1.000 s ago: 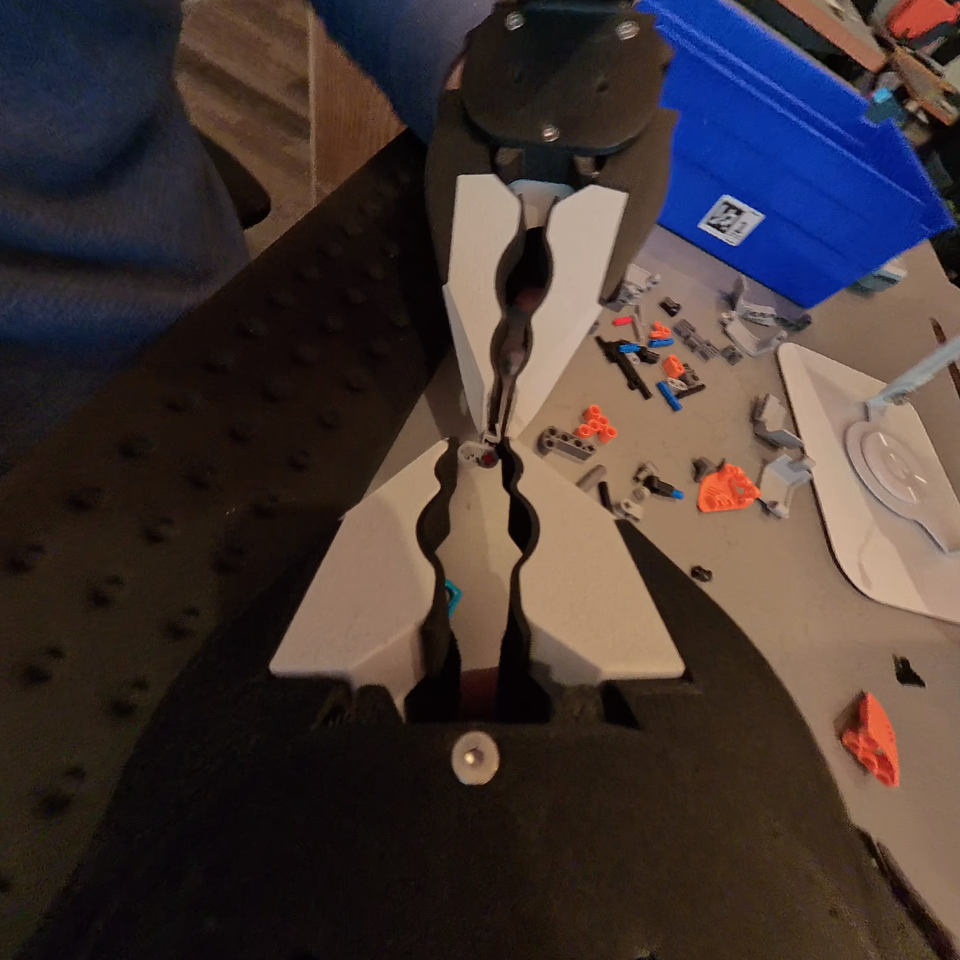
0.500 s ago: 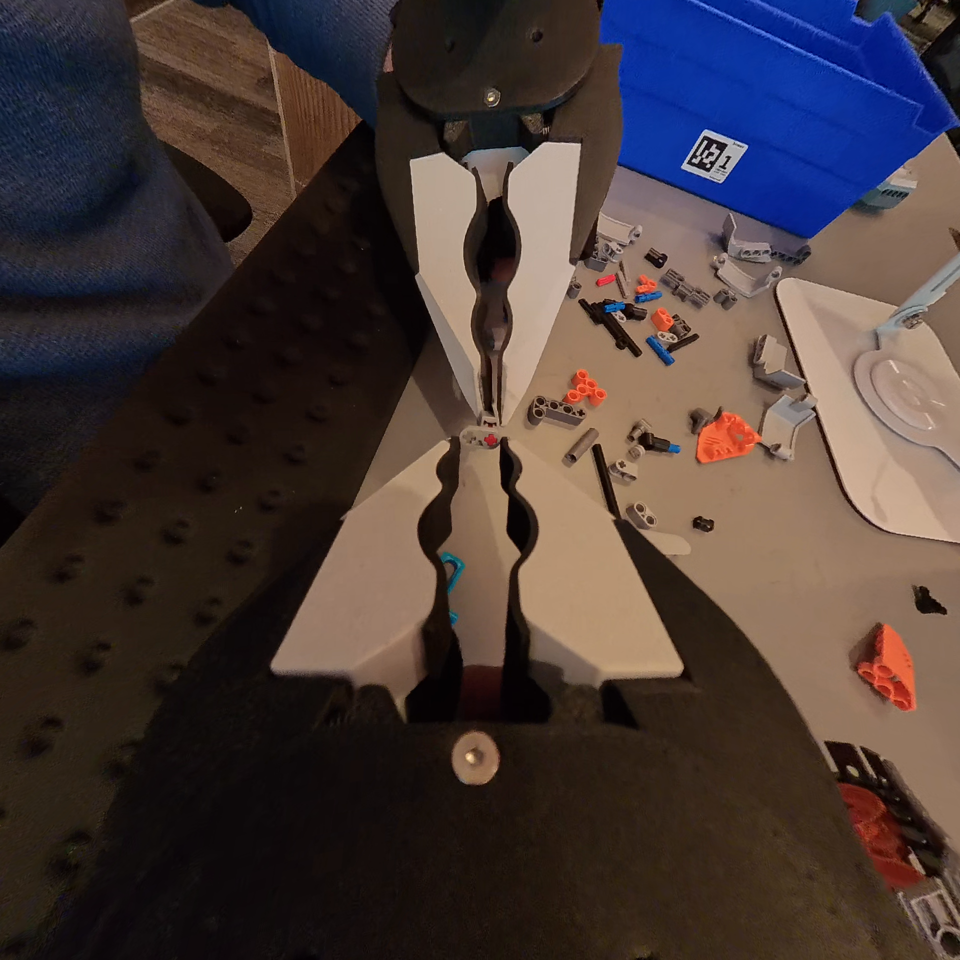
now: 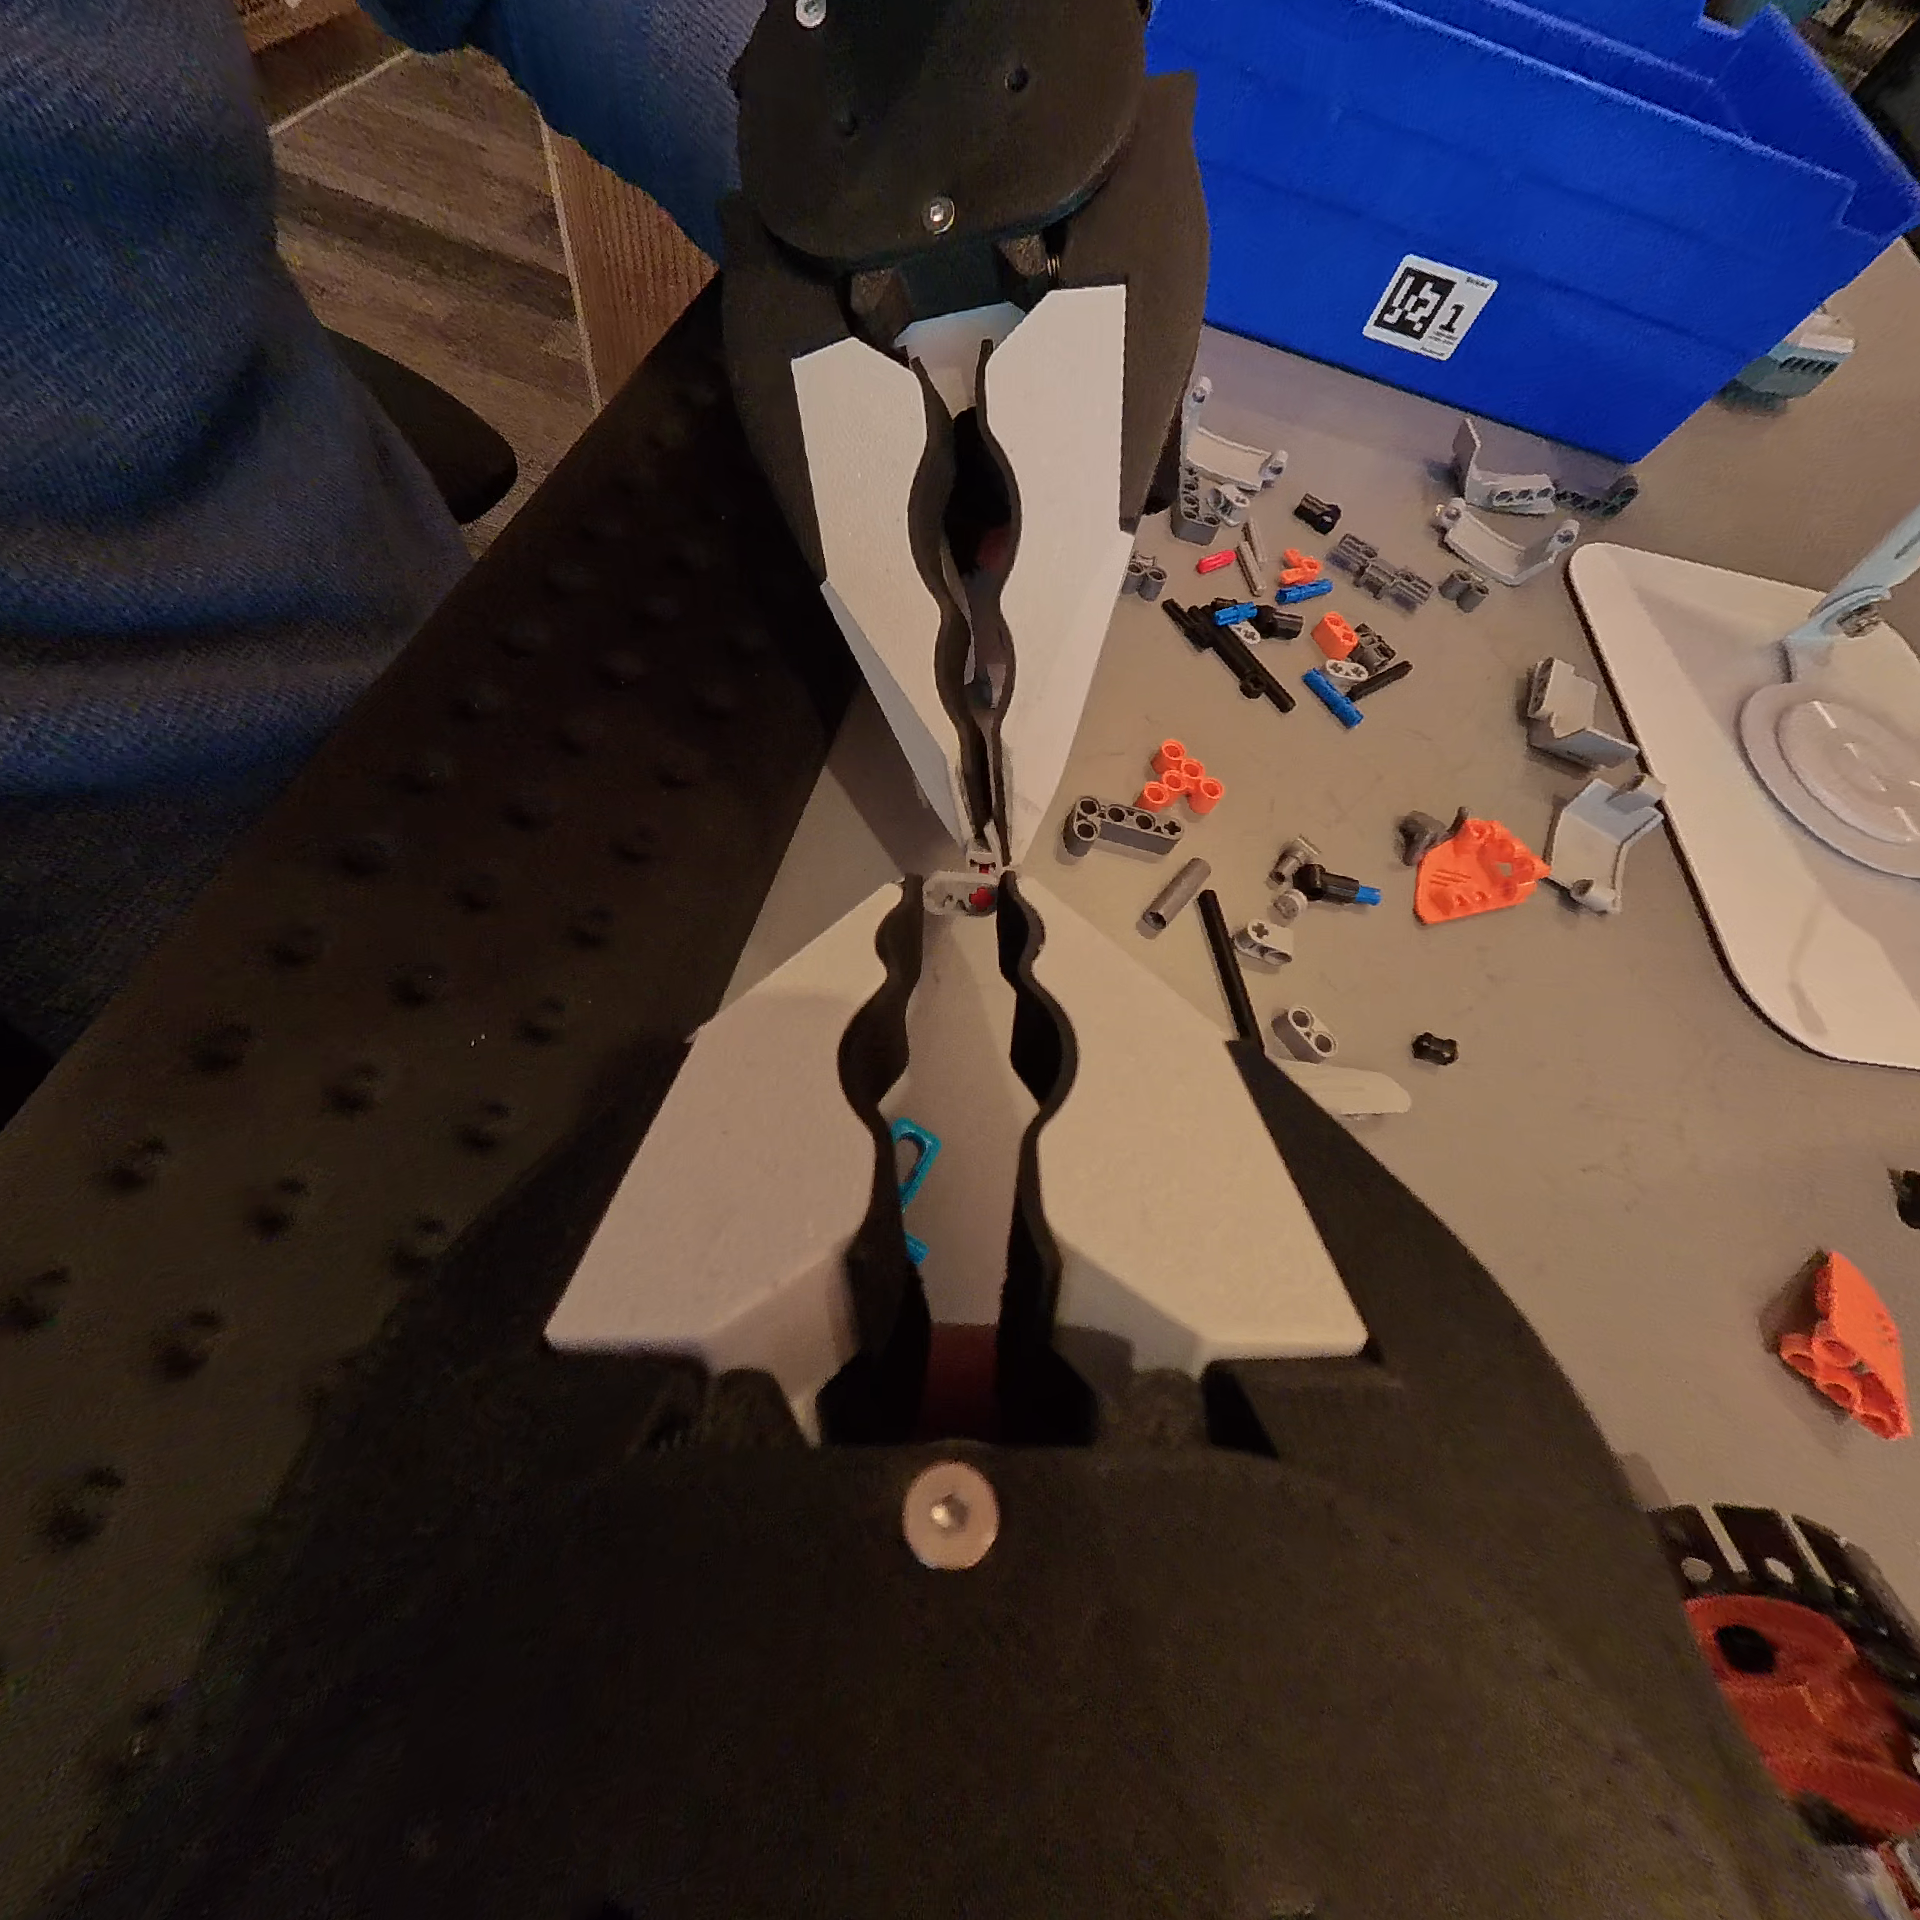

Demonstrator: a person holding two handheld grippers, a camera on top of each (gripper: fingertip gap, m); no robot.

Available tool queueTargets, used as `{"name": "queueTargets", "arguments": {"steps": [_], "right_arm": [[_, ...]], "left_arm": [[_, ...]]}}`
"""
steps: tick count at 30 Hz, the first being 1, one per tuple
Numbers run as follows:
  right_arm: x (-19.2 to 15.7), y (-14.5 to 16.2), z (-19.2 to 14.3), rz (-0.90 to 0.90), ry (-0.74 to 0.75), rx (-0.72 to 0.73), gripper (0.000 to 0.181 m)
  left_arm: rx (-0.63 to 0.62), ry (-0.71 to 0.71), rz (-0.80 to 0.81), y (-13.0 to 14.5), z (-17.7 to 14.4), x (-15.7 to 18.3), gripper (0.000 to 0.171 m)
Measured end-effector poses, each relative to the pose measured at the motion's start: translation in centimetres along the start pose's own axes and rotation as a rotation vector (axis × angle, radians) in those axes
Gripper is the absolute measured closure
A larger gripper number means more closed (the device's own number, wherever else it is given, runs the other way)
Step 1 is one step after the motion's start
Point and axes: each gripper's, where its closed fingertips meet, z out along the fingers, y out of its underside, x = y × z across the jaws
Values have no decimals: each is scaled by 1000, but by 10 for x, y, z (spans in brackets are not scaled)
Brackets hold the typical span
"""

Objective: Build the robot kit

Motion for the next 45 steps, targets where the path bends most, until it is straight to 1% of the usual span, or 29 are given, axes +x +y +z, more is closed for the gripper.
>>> {"name": "queueTargets", "arguments": {"steps": [3,10,14,15,18,20,22,23,26,30,33,34,36,37,40,41,42,43,45], "right_arm": [[-1,0,2,-12,1,1,170],[-2,6,7,-36,2,-37,170],[-2,9,10,4,-17,-54,168],[-2,9,9,9,-21,-53,164],[0,10,8,20,-24,-60,168],[1,12,8,16,-18,-72,169],[2,12,7,20,-19,-74,170],[2,13,6,20,-14,-77,170],[5,13,2,29,-7,-72,171],[10,11,-6,31,10,-61,172],[13,7,-13,34,23,-38,173],[14,7,-15,33,25,-38,173],[15,7,-17,30,32,-34,173],[15,6,-19,29,34,-30,173],[16,4,-22,27,41,-24,174],[16,4,-23,26,43,-25,173],[16,4,-23,23,45,-26,174],[16,5,-23,22,45,-27,174],[16,4,-23,20,46,-27,174]], "left_arm": [[6,-4,-1,-1,0,0,171],[-32,-1,21,4,3,3,171],[-92,40,7,11,3,5,171],[-115,39,19,13,4,6,171],[-211,70,25,27,8,11,171],[-234,108,-8,28,9,13,171],[-271,137,-32,34,10,14,169],[-270,137,-37,34,11,13,168],[-265,135,-64,35,7,10,157],[-257,109,-99,34,-12,-2,150],[-276,57,-123,35,-41,-20,149],[-306,45,-133,40,-51,-25,148],[-372,-42,-132,52,-74,-43,151],[-410,-59,-154,60,-85,-48,151],[-549,-144,-184,92,-110,-64,151],[-582,-151,-190,100,-114,-65,150],[-584,-177,-189,104,-115,-70,152],[-587,-172,-200,107,-115,-70,154],[-610,-153,-214,114,-112,-69,154]]}}
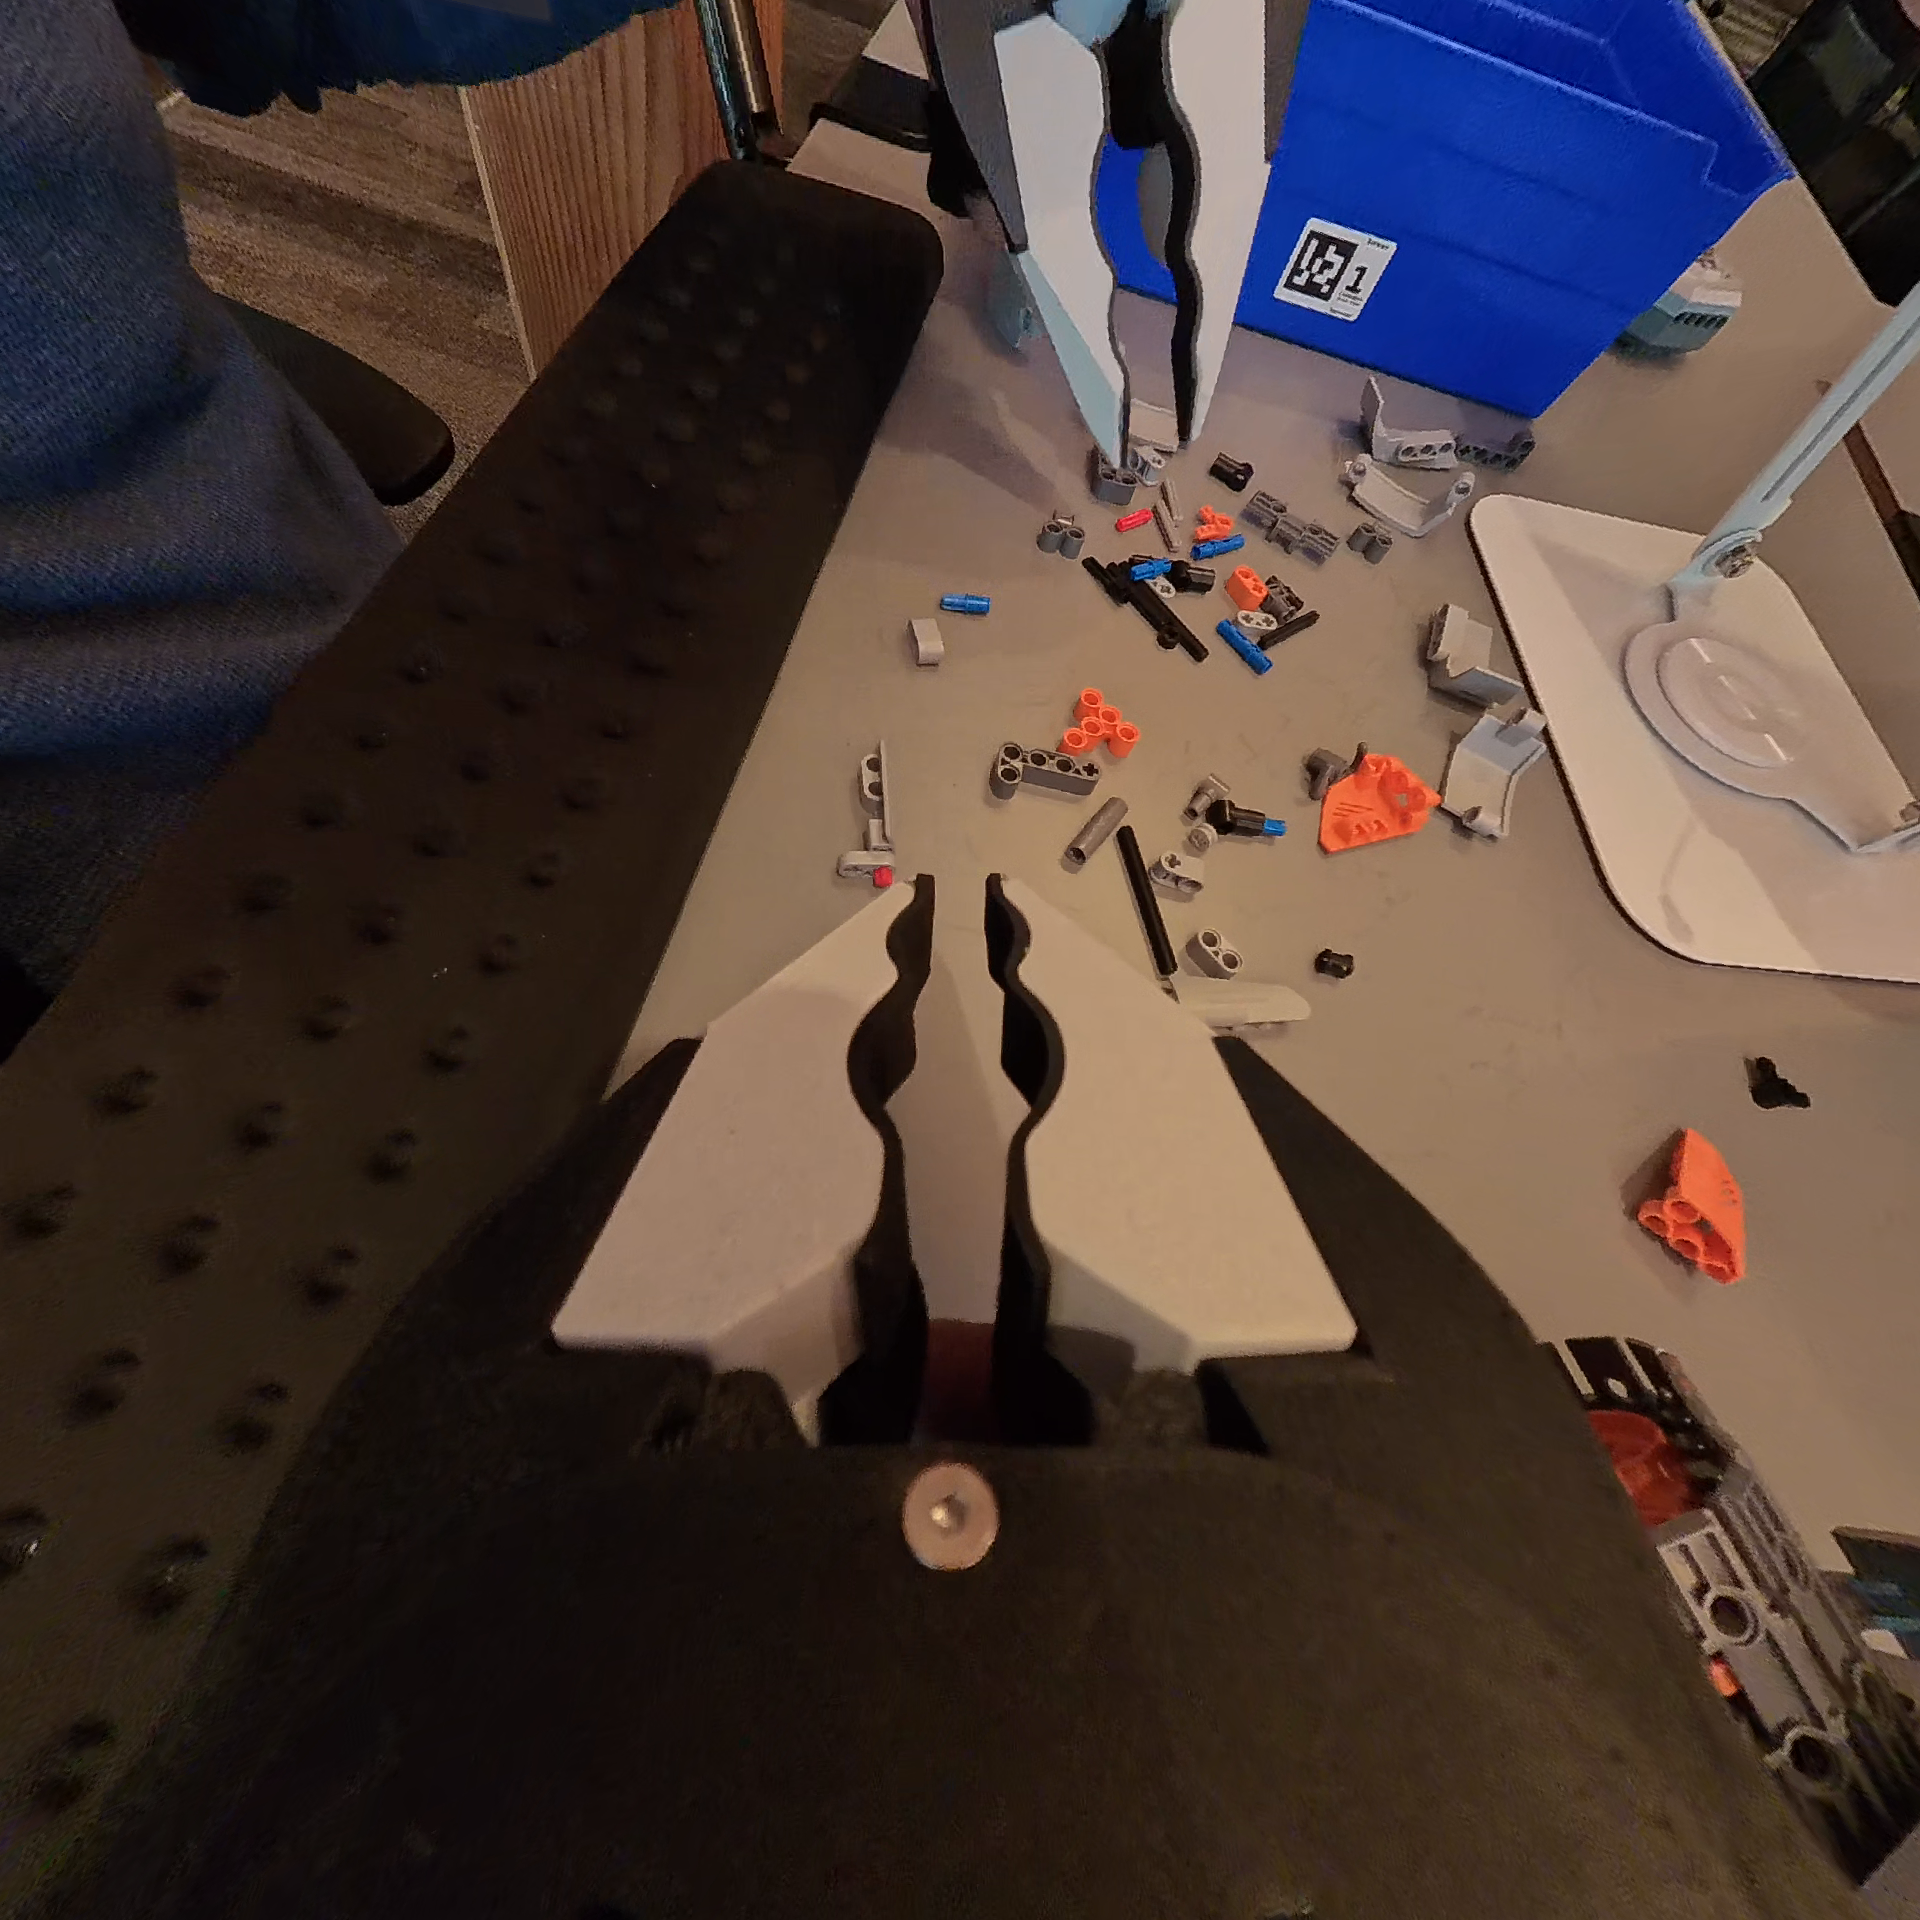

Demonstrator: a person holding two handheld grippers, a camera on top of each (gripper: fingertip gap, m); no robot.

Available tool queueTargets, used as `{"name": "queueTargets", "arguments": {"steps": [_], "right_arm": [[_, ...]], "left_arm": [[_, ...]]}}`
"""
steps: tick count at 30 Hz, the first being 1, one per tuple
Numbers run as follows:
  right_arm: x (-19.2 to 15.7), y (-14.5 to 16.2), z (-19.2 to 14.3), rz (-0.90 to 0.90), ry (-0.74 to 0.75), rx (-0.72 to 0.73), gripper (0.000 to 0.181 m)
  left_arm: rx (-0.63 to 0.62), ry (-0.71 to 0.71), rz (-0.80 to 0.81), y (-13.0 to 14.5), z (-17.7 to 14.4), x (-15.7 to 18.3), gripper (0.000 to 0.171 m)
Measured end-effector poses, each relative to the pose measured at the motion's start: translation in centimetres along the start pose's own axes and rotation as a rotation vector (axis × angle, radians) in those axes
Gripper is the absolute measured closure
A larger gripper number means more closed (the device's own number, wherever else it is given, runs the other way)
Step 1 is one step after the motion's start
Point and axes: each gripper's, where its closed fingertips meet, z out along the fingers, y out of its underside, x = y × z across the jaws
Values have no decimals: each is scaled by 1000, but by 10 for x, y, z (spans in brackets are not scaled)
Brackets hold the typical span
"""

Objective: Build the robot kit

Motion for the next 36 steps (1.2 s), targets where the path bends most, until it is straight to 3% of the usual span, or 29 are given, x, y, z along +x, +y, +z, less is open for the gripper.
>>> {"name": "queueTargets", "arguments": {"steps": [8,14,19,26,32,36], "right_arm": [[1,2,-1,-1,3,-1,175],[1,2,0,-3,4,0,177],[2,2,-1,-3,6,-1,177],[2,3,-1,0,3,2,178],[2,2,-1,-3,3,4,178],[2,2,-2,-4,5,5,179]], "left_arm": [[-71,69,49,11,12,5,155],[78,38,113,-27,18,-8,165],[-32,107,136,-14,37,-3,166],[-106,145,134,8,27,3,162],[35,98,160,-28,26,-10,165],[-82,149,196,-11,40,-3,165]]}}
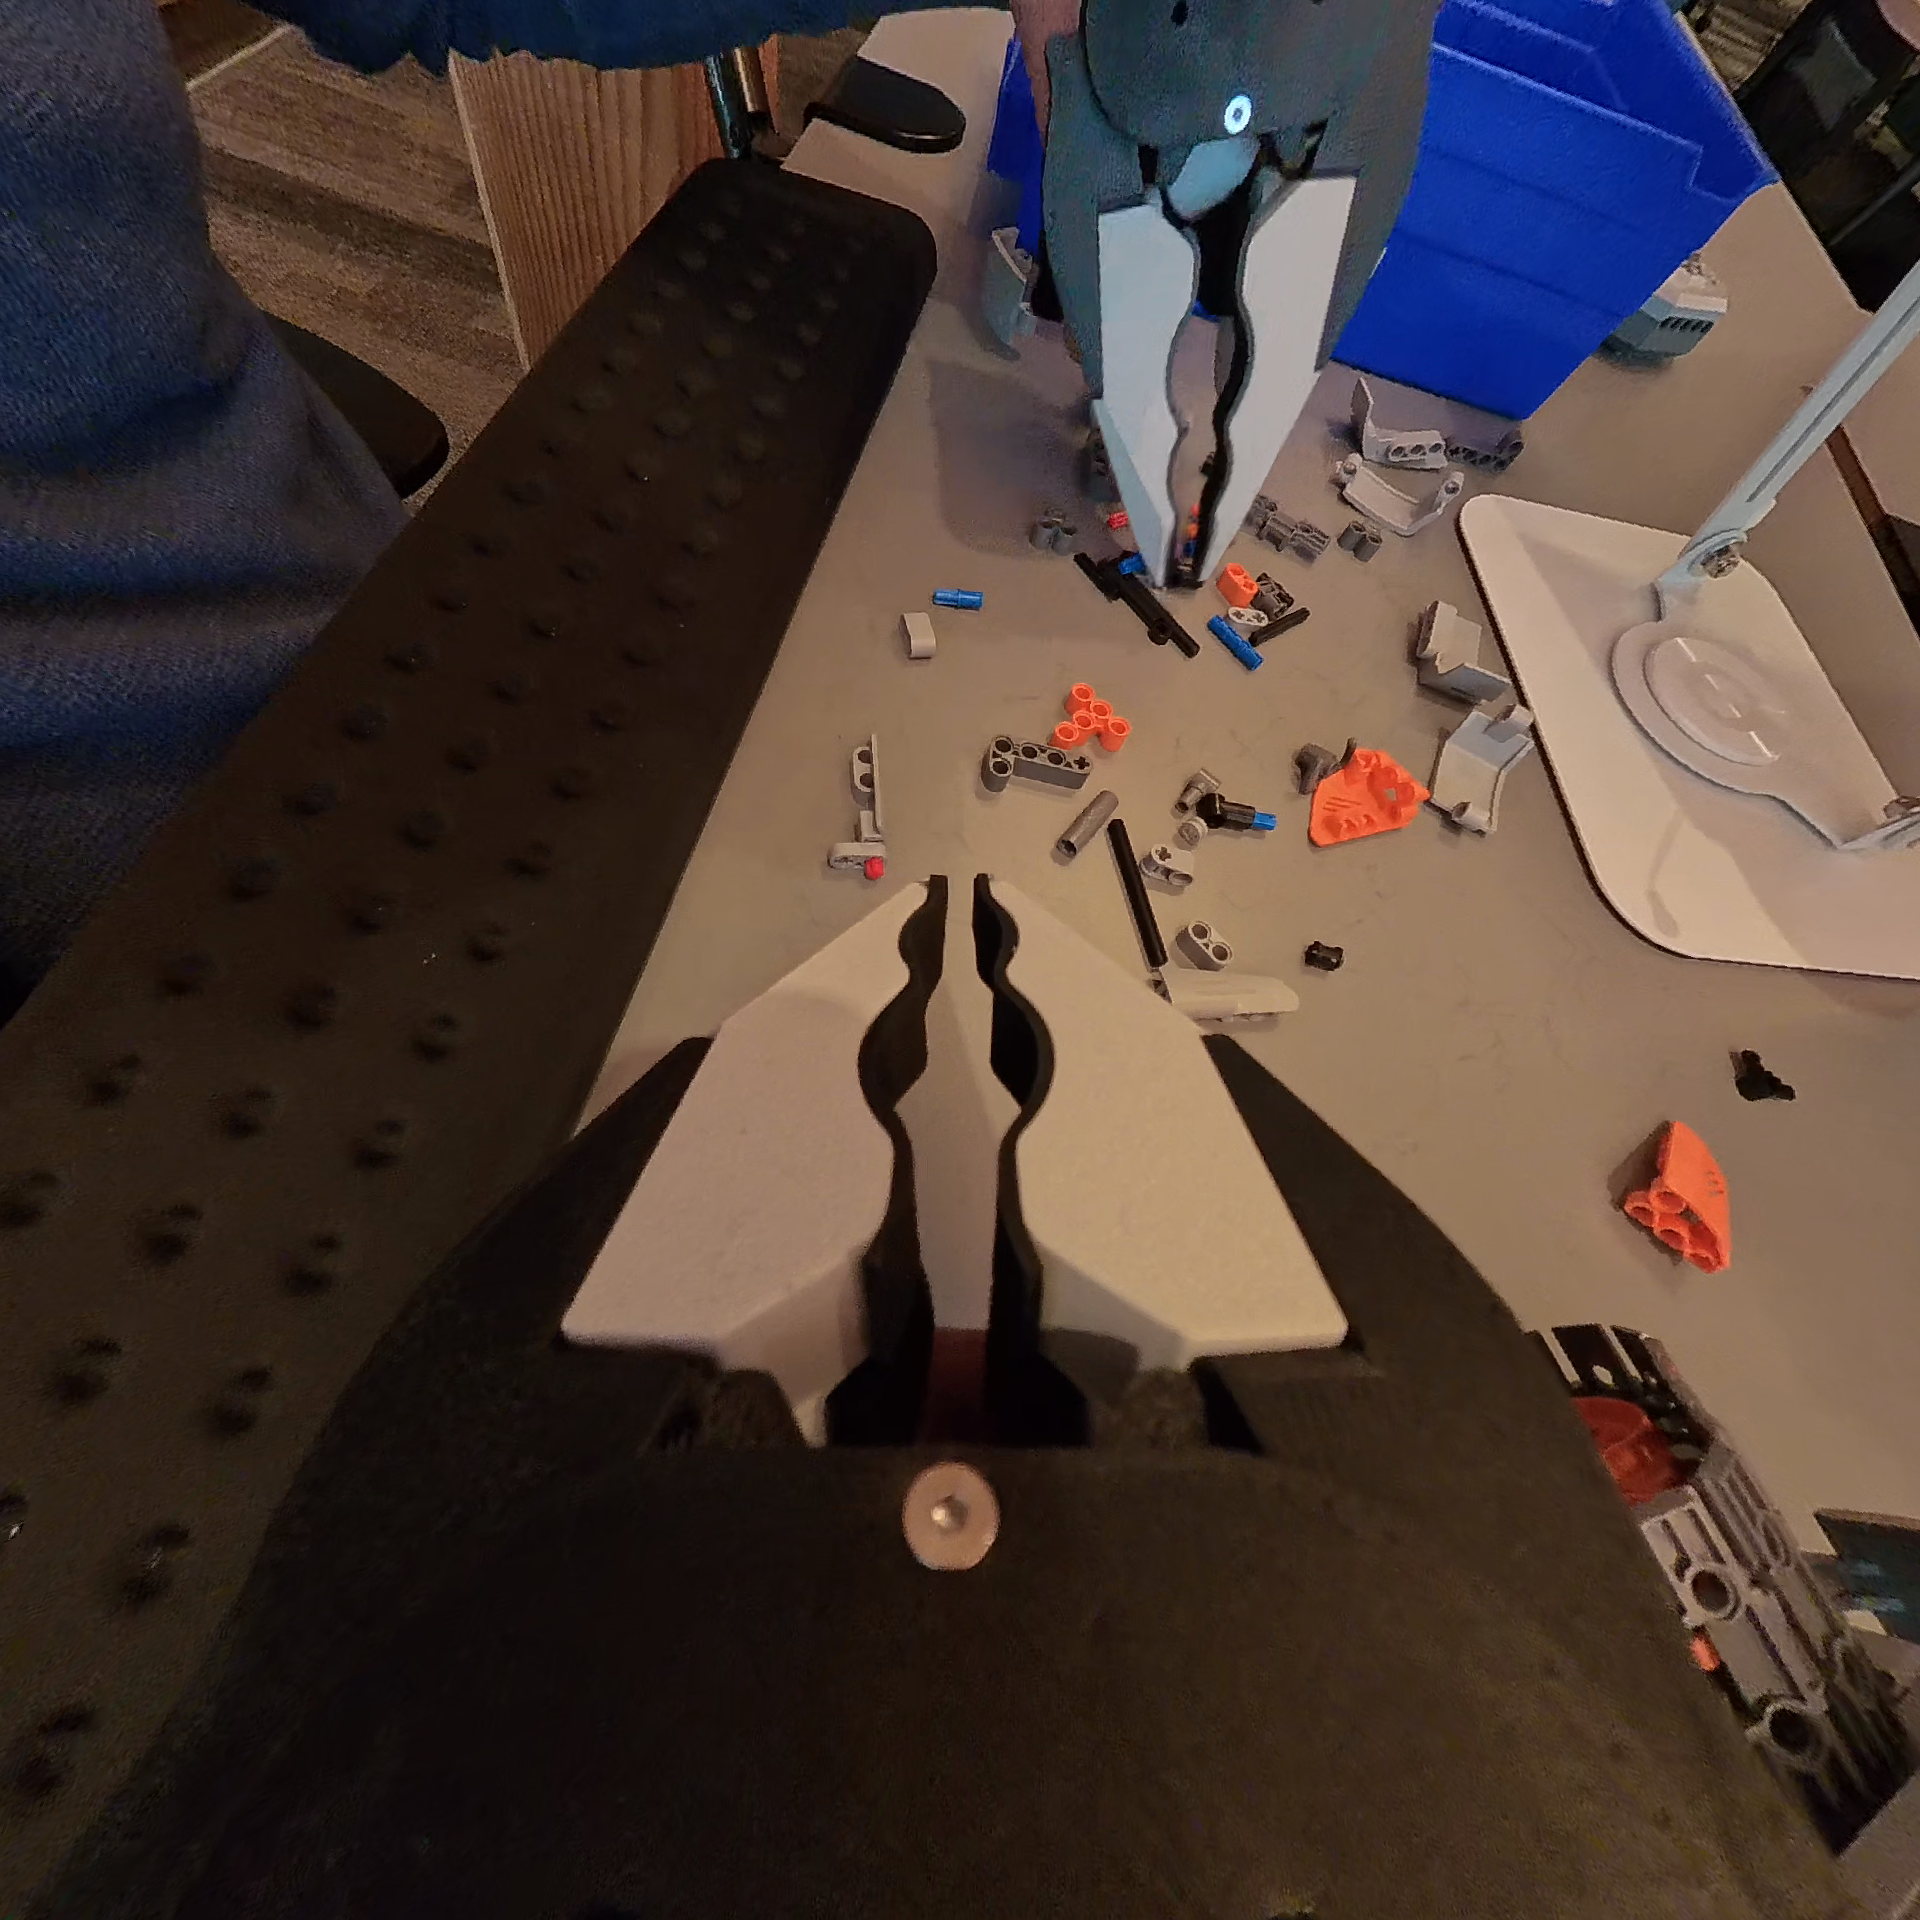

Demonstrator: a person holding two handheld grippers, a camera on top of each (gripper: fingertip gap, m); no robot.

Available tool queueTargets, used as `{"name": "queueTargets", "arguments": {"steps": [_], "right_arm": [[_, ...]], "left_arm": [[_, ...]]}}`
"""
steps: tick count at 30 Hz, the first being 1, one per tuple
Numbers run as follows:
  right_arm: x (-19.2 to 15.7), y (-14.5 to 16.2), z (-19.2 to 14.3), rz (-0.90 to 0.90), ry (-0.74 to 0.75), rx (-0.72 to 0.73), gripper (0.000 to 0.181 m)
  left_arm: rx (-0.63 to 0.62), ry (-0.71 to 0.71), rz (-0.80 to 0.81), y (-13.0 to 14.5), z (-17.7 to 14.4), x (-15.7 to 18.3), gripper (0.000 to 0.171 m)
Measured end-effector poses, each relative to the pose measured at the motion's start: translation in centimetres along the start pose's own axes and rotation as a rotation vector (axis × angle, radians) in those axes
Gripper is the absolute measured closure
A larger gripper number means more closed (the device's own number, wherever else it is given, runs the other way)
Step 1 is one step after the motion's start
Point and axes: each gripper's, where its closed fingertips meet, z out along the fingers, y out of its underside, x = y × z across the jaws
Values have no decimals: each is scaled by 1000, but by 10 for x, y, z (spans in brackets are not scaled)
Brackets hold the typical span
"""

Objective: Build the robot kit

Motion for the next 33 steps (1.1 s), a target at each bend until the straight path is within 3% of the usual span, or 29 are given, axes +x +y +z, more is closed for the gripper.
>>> {"name": "queueTargets", "arguments": {"steps": [7,21,33], "right_arm": [[0,-1,-2,1,-1,6,179],[-1,-1,-2,-2,-1,4,181],[0,-2,-3,-1,2,8,181]], "left_arm": [[13,33,-41,7,-9,6,157],[-22,78,-41,12,-8,17,157],[39,39,-120,7,-1,12,167]]}}
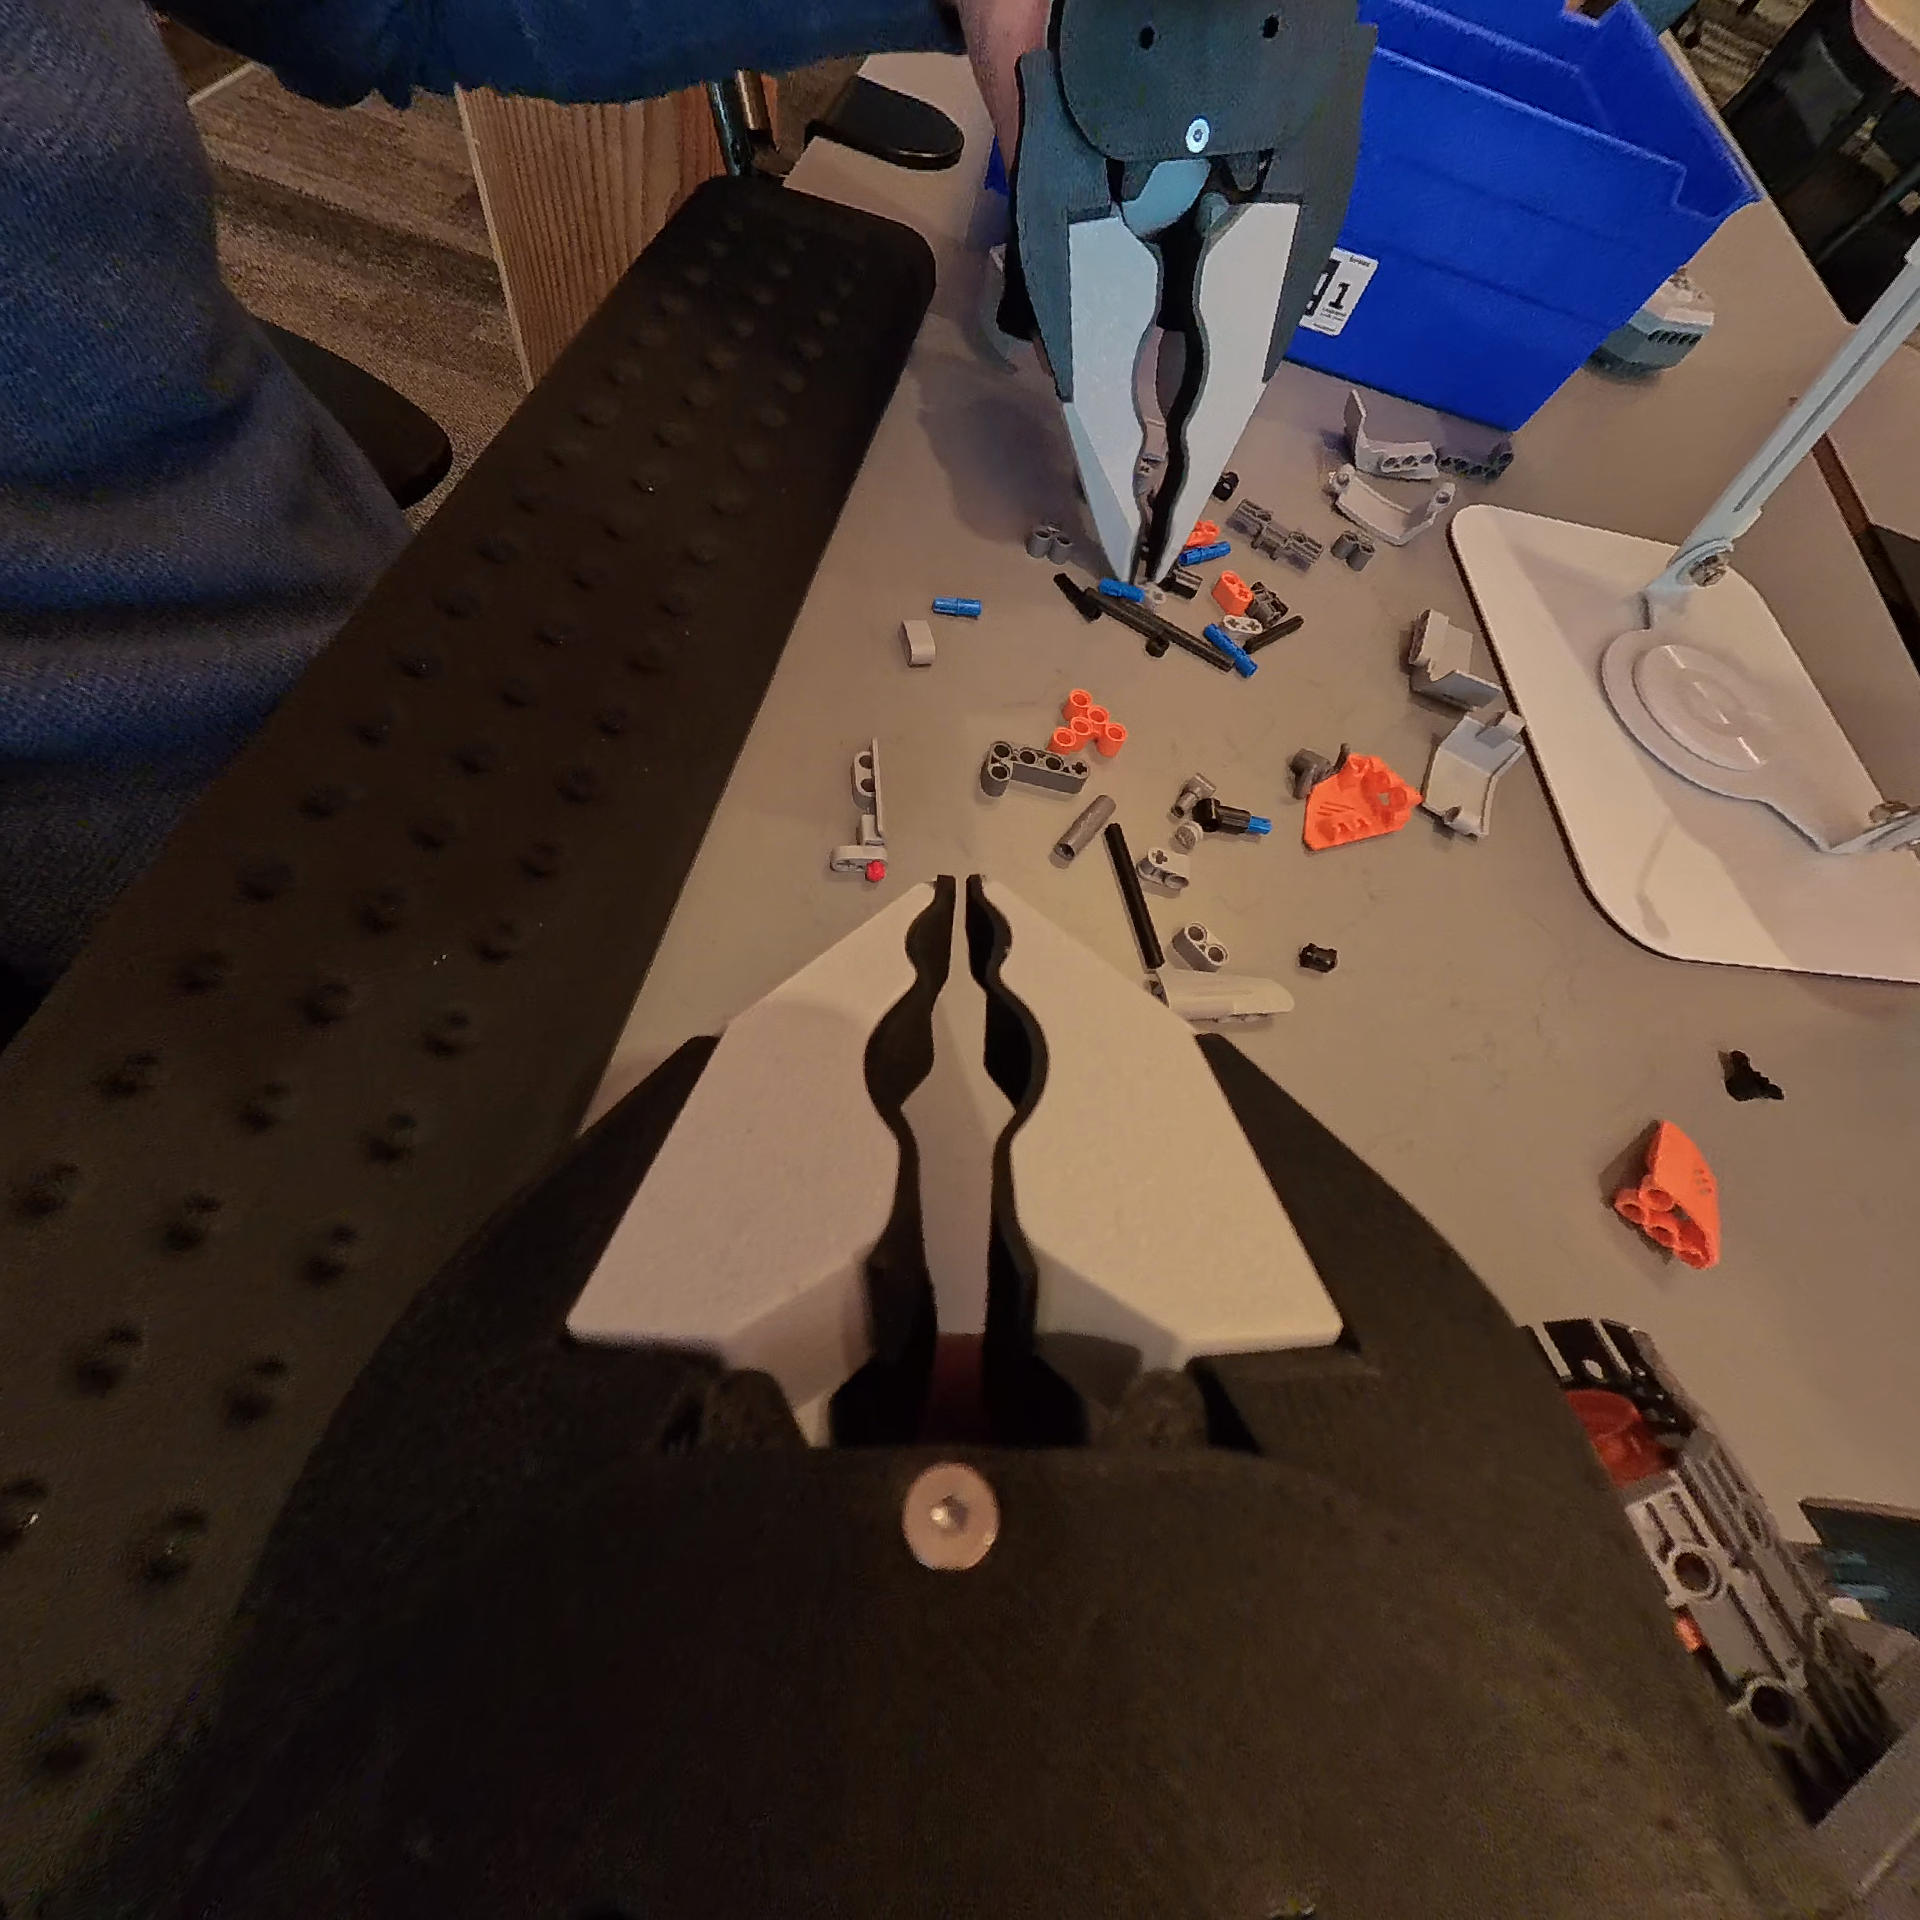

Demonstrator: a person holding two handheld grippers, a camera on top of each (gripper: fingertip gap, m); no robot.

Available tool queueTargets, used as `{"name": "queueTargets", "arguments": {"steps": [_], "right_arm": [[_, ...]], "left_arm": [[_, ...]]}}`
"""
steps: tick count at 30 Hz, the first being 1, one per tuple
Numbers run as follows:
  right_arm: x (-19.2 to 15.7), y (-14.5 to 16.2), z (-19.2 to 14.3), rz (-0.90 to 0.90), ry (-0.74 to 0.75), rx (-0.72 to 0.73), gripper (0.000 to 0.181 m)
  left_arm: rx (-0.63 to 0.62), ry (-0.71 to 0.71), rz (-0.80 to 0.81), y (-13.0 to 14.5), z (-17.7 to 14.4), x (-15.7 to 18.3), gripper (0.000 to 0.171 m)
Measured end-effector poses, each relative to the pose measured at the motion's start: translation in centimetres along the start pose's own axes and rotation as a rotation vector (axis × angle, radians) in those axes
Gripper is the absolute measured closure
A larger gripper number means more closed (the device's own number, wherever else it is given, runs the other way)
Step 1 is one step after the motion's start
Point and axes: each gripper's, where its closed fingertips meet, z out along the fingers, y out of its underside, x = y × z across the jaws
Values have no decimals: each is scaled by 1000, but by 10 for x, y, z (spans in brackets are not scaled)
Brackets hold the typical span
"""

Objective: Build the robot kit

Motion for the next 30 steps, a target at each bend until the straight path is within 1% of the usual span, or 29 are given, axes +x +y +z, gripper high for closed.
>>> {"name": "queueTargets", "arguments": {"steps": [2,4,6,10,13,15,17,19,21,23,26,27,30], "right_arm": [[1,-1,0,-2,7,2,181],[1,-3,0,0,9,4,180],[0,-4,1,-1,8,2,179],[-3,-4,4,-10,1,-6,179],[-3,-4,3,-12,5,-8,179],[-2,-5,3,-16,12,-6,179],[-1,-6,1,-17,19,-4,179],[0,-5,0,-16,22,-2,179],[1,-5,-1,-16,26,-1,179],[1,-6,-2,-16,27,2,179],[2,-6,-3,-15,29,5,180],[2,-6,-3,-13,29,5,180],[3,-5,-3,-9,28,6,180]], "left_arm": [[25,-24,-25,0,-1,-3,171],[69,-55,-72,-2,-5,-7,171],[110,-46,-115,-5,-8,-3,171],[128,-86,-109,-7,-10,-3,171],[140,-150,-93,-17,-16,-23,159],[168,-200,-100,-30,-18,-43,156],[164,-219,-128,-39,-14,-59,153],[132,-193,-132,-42,-4,-66,154],[52,-237,-113,-32,6,-81,154],[-17,-217,-124,-19,16,-87,155],[-21,-159,-167,-13,25,-89,154],[-3,-161,-178,-14,27,-92,155],[30,-109,-202,-18,30,-89,166]]}}
